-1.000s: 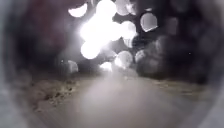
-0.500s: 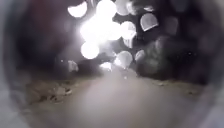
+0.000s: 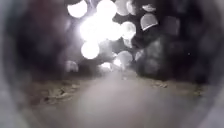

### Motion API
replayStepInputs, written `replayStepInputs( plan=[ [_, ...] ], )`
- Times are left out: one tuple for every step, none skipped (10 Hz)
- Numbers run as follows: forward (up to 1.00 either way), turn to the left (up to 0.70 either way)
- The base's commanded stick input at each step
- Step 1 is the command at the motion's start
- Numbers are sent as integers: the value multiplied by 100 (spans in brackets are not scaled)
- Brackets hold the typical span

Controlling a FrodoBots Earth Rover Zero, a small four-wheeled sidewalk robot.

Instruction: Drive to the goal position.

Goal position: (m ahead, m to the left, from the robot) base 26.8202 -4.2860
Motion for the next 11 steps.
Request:
replayStepInputs(
  plan=[
    [70, 13],
    [70, 8],
    [70, 0],
    [70, 0],
    [70, 0],
    [70, 0],
    [70, 0],
    [70, 0],
    [70, 0],
    [70, 0],
    [70, 14]
  ],
)
